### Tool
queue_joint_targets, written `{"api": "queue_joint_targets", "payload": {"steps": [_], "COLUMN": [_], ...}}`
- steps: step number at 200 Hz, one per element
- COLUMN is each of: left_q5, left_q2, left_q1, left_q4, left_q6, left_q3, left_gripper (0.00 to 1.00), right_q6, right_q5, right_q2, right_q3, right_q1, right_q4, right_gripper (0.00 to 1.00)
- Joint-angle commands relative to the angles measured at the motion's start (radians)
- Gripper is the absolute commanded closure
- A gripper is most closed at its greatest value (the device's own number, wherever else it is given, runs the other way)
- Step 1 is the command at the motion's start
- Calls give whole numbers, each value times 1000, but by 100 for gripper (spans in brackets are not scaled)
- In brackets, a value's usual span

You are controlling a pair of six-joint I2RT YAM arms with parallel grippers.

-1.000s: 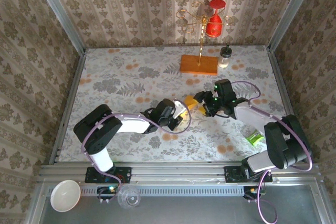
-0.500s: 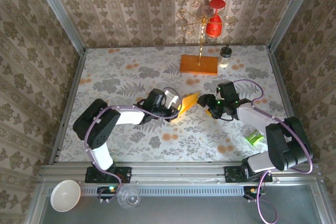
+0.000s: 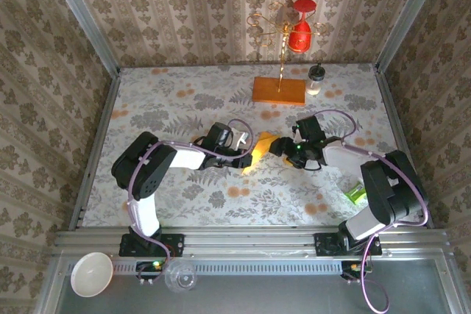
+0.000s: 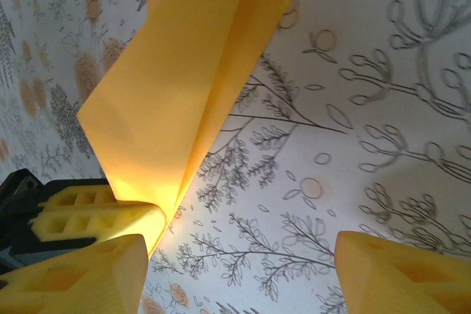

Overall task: Fold a paper plane with a square sheet of paper (pick it up from the middle)
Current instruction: Fold the wing for the fifth time at the center of the table.

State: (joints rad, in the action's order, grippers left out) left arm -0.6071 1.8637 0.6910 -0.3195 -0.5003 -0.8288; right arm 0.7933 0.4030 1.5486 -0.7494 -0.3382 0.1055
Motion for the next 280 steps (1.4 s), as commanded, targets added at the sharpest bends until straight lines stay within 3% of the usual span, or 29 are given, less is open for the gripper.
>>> {"api": "queue_joint_targets", "payload": {"steps": [1,87,164,233,280], "left_q5": [-64,-141,-168,-164,-149], "left_q2": [8,35,70,80,69], "left_q1": [-11,-53,-59,-62,-63], "left_q4": [-4,-89,-88,-95,-77], "left_q6": [-86,-302,-360,-374,-363], "left_q3": [-26,-17,-31,-23,-12], "left_gripper": [94,94,94,93,84], "right_q6": [-47,-42,-80,-66,-49], "right_q5": [0,-46,-106,-235,-316], "right_q2": [29,170,262,350,423], "right_q3": [-45,-155,-237,-298,-364], "right_q1": [-10,-44,-85,-109,-133], "right_q4": [-13,6,82,211,315], "right_gripper": [31,33,32,36,38]}}
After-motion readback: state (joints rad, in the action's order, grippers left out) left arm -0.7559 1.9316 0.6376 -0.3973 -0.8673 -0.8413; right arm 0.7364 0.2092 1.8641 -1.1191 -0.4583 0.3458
